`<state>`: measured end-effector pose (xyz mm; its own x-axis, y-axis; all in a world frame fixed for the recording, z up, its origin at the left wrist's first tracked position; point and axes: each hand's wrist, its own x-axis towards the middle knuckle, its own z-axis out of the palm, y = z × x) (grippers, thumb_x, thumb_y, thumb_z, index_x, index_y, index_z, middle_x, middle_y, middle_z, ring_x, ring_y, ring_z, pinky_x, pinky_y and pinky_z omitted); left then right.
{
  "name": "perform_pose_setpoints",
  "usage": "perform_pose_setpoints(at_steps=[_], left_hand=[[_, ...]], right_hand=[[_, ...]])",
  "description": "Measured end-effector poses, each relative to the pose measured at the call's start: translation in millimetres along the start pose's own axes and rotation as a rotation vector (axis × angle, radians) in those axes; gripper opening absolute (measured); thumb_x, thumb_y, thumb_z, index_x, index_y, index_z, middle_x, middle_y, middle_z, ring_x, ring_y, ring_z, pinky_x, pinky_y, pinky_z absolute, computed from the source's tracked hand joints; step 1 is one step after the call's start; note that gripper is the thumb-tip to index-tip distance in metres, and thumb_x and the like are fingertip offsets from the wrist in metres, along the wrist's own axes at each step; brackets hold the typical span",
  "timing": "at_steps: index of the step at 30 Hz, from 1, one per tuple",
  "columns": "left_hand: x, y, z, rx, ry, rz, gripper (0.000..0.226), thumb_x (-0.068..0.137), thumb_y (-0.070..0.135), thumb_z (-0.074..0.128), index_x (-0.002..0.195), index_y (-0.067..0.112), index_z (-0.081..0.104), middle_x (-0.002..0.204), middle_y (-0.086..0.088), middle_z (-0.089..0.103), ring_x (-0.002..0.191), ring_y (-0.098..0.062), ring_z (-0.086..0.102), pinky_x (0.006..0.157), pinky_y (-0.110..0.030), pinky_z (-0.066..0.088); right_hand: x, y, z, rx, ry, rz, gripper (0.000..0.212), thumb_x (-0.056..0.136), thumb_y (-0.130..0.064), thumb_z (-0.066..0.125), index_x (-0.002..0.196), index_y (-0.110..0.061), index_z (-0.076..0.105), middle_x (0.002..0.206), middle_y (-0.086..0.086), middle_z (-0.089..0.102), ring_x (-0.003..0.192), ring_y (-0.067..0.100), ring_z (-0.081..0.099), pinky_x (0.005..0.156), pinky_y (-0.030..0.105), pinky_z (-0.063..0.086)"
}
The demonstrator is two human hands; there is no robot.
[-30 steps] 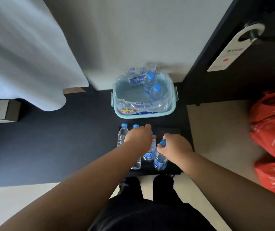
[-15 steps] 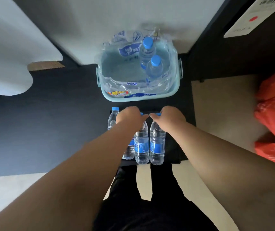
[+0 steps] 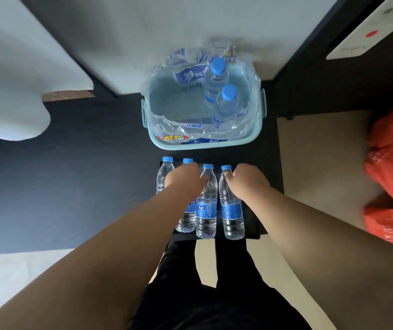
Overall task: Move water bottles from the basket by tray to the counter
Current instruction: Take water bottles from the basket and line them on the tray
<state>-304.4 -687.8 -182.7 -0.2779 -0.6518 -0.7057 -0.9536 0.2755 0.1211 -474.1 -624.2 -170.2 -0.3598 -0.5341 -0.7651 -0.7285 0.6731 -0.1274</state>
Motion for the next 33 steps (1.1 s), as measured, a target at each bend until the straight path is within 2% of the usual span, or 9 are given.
perform_pose_setpoints(at_steps=[3,6,7,11,13,18,25,28,33], left_hand=[[-8,-7,-5,0.012,-0.008,-0.006,0.044,0.1,0.057,0.038,0.105,0.021,0.061,0.08,0.002,0.063,0.074,-0.019,0.065,0.084,-0.037,0.052],[-20,-10,-15,0.023,-0.013,-0.02,0.05,0.098,0.062,0.032,0.1,0.019,0.058,0.076,0.0,0.063,0.076,-0.023,0.065,0.095,-0.043,0.049],[-24,-10,-20,0.018,-0.003,-0.021,0.048,0.097,0.06,0.031,0.102,0.02,0.058,0.077,0.0,0.061,0.078,-0.024,0.064,0.093,-0.045,0.048],[-43,-11,-48,0.084,0.031,0.024,0.03,0.097,0.041,0.043,0.114,0.02,0.055,0.088,0.002,0.057,0.075,-0.024,0.053,0.058,-0.035,0.037],[-50,-12,-65,0.055,0.05,0.033,0.029,0.096,0.042,0.047,0.114,0.022,0.056,0.099,0.002,0.061,0.082,-0.023,0.058,0.057,-0.034,0.037],[-67,-5,-113,-0.002,0.204,0.051,0.038,0.099,0.055,0.047,0.118,0.023,0.055,0.104,0.001,0.068,0.082,-0.025,0.061,0.066,-0.035,0.044],[-55,5,-185,-0.066,0.379,0.101,0.036,0.099,0.056,0.045,0.118,0.028,0.057,0.087,0.007,0.062,0.069,-0.018,0.059,0.058,-0.031,0.04],[-40,11,-210,-0.036,0.415,0.105,0.039,0.101,0.052,0.046,0.127,0.026,0.056,0.094,0.003,0.064,0.075,-0.02,0.061,0.06,-0.032,0.041],[-22,20,-222,-0.032,0.468,0.113,0.03,0.099,0.05,0.049,0.115,0.026,0.058,0.092,0.005,0.062,0.077,-0.02,0.058,0.062,-0.032,0.042]], right_hand=[[-16,0,-7,-0.02,-0.018,-0.021,0.041,0.105,-0.048,0.044,0.116,-0.014,0.065,0.104,0.006,0.068,0.091,0.025,0.067,0.075,0.037,0.056],[-32,-2,-17,-0.043,-0.022,-0.062,0.039,0.105,-0.046,0.044,0.113,-0.014,0.064,0.1,0.005,0.068,0.09,0.025,0.068,0.08,0.041,0.059],[-38,-2,-21,-0.055,-0.016,-0.076,0.038,0.105,-0.046,0.044,0.111,-0.014,0.064,0.099,0.005,0.068,0.09,0.025,0.068,0.081,0.042,0.059],[-54,-3,-41,-0.08,0.043,-0.106,0.031,0.104,-0.046,0.046,0.101,-0.019,0.06,0.091,0.0,0.064,0.082,0.021,0.064,0.072,0.038,0.057],[-60,-4,-52,-0.057,0.092,-0.13,0.027,0.102,-0.046,0.047,0.094,-0.023,0.058,0.088,-0.002,0.063,0.077,0.018,0.063,0.066,0.035,0.054],[-68,-16,-87,-0.038,0.243,-0.2,0.026,0.1,-0.048,0.049,0.085,-0.027,0.054,0.082,-0.007,0.061,0.07,0.012,0.059,0.061,0.033,0.051],[-64,-50,-143,0.039,0.468,-0.304,0.026,0.102,-0.045,0.049,0.111,-0.025,0.061,0.08,-0.009,0.058,0.068,0.012,0.06,0.054,0.03,0.049],[-58,-62,-160,0.017,0.477,-0.326,0.031,0.104,-0.044,0.049,0.124,-0.022,0.057,0.087,-0.007,0.059,0.072,0.016,0.061,0.054,0.031,0.045],[-52,-72,-168,0.022,0.468,-0.322,0.041,0.105,-0.041,0.05,0.139,-0.019,0.047,0.101,0.002,0.066,0.08,0.022,0.064,0.06,0.035,0.05]])
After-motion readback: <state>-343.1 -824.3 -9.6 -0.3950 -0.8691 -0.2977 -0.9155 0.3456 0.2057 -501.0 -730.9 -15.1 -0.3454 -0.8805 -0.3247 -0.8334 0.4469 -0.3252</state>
